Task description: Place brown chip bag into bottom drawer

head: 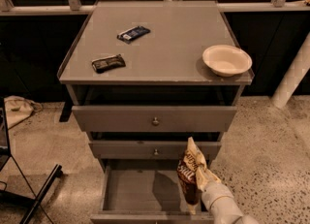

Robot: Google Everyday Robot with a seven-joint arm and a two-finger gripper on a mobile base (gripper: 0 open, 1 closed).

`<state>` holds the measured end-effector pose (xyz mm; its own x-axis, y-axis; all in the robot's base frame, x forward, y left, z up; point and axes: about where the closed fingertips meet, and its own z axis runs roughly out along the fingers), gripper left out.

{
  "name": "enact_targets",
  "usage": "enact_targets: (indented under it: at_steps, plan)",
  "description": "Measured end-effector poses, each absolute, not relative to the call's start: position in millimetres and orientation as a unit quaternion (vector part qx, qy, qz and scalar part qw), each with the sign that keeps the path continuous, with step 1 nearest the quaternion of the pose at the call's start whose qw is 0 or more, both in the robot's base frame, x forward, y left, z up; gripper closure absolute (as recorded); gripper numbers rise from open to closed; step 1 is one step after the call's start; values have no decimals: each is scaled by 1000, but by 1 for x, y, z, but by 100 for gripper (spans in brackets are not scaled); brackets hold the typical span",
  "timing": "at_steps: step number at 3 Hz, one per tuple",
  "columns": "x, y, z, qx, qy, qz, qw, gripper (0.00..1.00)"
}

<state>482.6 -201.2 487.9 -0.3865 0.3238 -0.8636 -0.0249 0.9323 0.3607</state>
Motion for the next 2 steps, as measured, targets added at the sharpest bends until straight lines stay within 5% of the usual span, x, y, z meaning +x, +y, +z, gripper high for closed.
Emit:
enact_targets:
  at_steps: [2]
  plan:
    - [493,-205,405,66,873,106,472,100]
